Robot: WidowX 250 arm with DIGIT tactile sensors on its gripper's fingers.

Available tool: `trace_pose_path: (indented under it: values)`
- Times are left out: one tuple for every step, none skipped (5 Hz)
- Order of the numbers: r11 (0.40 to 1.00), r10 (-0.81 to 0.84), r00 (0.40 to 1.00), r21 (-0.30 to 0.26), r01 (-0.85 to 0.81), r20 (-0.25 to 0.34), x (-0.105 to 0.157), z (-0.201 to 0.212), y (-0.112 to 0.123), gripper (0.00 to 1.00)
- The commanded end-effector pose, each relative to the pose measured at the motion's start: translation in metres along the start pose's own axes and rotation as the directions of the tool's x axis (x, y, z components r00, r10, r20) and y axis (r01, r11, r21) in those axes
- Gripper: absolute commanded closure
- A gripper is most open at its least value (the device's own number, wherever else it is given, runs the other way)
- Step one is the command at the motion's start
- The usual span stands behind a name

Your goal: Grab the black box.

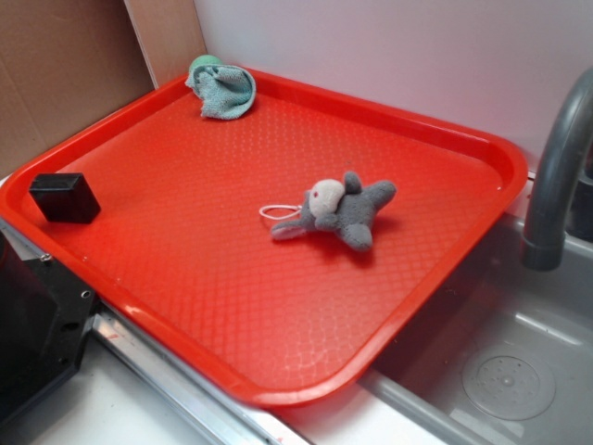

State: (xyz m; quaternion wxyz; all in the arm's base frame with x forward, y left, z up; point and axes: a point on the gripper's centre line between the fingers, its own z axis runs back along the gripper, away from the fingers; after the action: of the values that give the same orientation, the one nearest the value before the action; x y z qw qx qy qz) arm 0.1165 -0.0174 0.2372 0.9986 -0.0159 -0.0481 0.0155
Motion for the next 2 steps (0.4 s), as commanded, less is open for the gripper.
trace_pose_path:
  values:
    - [1.0, 0.0, 1.0, 0.0, 0.0, 0.0, 0.0, 0.0, 0.0, 0.0]
    - [0.968, -0.242, 0.97, -0.072, 0.239, -0.026, 0.01, -0.042, 0.032, 0.0]
